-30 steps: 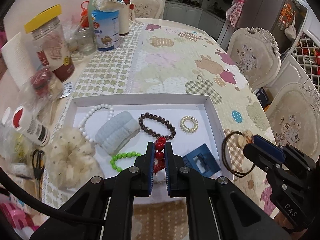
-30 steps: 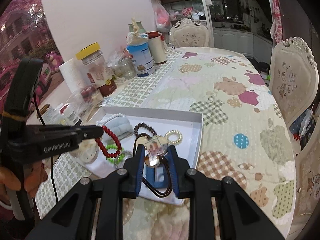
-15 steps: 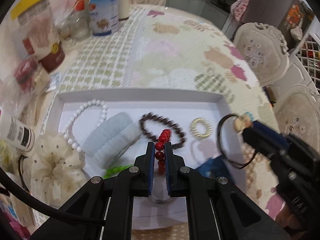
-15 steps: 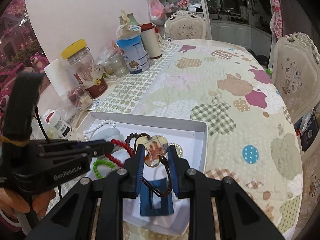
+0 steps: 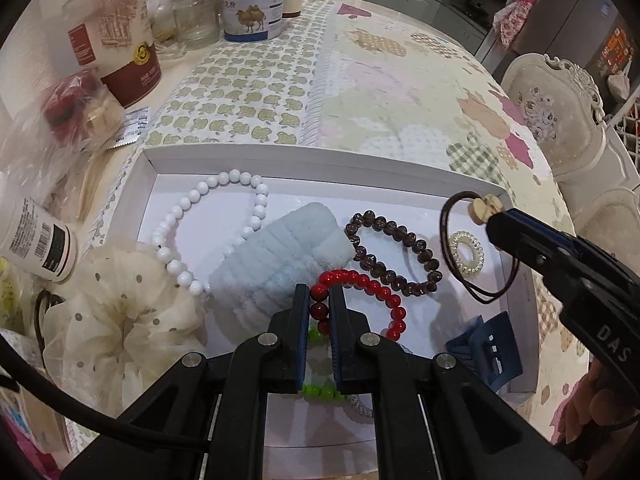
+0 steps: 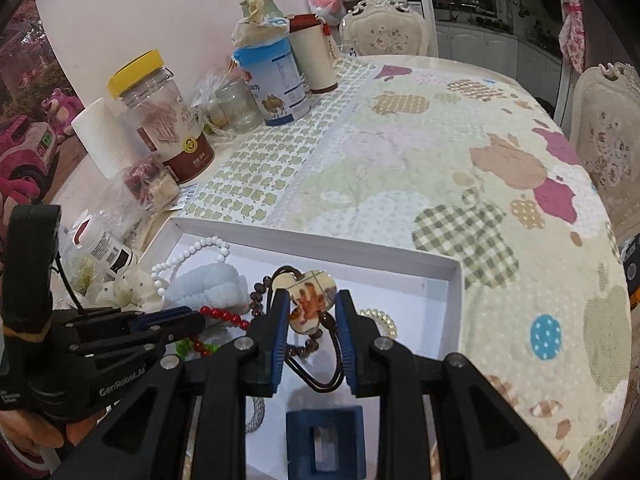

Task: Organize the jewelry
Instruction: 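Carry the hair tie and red bracelet into the tray with both tools, then release the hair tie with the right tool while the left releases the red bracelet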

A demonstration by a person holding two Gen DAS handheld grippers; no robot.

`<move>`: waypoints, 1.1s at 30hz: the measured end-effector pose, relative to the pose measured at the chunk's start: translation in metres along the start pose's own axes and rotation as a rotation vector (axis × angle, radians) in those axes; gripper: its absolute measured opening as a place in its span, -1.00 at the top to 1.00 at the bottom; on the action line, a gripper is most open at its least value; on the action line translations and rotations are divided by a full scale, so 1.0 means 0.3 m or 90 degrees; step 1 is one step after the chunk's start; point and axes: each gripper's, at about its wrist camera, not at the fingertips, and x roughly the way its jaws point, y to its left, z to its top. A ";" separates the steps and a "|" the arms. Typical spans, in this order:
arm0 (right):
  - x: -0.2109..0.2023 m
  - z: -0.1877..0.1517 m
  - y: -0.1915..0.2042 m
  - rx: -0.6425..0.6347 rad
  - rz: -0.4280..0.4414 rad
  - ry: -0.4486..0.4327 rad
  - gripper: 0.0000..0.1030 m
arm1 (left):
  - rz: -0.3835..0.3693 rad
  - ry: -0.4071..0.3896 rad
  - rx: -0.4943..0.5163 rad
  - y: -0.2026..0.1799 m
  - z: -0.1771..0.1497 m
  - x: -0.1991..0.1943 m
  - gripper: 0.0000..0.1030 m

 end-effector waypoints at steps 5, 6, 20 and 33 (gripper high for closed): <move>0.058 0.013 -0.010 -0.001 -0.006 0.017 0.54 | 0.001 0.005 -0.004 0.002 -0.002 0.017 0.84; 0.071 0.014 -0.015 0.002 -0.007 0.022 0.54 | 0.002 0.006 -0.005 0.000 -0.003 0.020 0.84; 0.209 0.006 -0.068 0.022 -0.050 0.066 0.54 | 0.009 0.011 -0.012 0.000 -0.009 0.041 0.84; 0.131 -0.005 -0.083 0.042 -0.059 0.046 0.38 | -0.008 0.013 -0.044 0.019 -0.025 -0.004 0.41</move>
